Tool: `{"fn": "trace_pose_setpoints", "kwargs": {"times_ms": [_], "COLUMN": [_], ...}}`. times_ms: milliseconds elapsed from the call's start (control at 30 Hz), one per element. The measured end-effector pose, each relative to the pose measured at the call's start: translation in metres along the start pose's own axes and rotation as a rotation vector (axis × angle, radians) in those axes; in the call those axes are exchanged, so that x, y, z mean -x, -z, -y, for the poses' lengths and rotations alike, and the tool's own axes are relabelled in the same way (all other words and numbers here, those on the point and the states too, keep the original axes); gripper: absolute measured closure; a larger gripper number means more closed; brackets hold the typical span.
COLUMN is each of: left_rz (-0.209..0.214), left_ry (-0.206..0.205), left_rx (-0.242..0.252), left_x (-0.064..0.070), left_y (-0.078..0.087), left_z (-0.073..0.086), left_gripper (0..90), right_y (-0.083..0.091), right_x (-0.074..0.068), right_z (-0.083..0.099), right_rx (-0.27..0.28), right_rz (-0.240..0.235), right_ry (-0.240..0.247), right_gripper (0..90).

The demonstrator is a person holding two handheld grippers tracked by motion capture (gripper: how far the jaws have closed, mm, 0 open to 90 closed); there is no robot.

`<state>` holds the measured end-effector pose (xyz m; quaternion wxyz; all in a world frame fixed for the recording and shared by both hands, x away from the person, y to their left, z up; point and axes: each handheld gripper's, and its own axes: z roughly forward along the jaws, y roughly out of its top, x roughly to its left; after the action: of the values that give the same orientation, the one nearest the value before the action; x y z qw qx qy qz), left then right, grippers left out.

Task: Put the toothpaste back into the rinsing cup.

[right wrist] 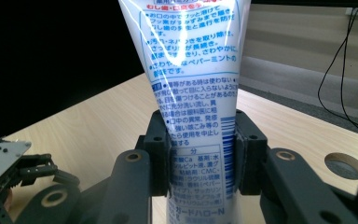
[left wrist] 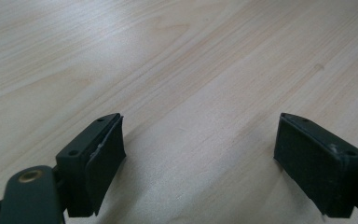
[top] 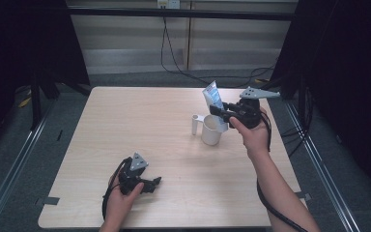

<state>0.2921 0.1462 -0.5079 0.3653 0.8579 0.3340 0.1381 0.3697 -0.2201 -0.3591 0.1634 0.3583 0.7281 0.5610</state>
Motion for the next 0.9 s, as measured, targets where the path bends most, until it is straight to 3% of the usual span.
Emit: {"fn": "trace_pose_setpoints", "kwargs": {"times_ms": [600, 900], "left_rz": [-0.005, -0.006], "left_ry": [-0.001, -0.003], "left_rx": [0.0, 0.001], "left_x": [0.001, 0.0], "left_y": [0.0, 0.0], "left_z": [0.0, 0.0], "left_gripper": [15.8, 15.8], "right_y": [-0.015, -0.022], "right_x": [0.013, 0.018], "right_z": [0.005, 0.005], "right_rx": [0.034, 0.033], "right_rz": [0.028, 0.05], "right_ry": [-0.039, -0.035], "right_gripper": [64.4, 64.1]}}
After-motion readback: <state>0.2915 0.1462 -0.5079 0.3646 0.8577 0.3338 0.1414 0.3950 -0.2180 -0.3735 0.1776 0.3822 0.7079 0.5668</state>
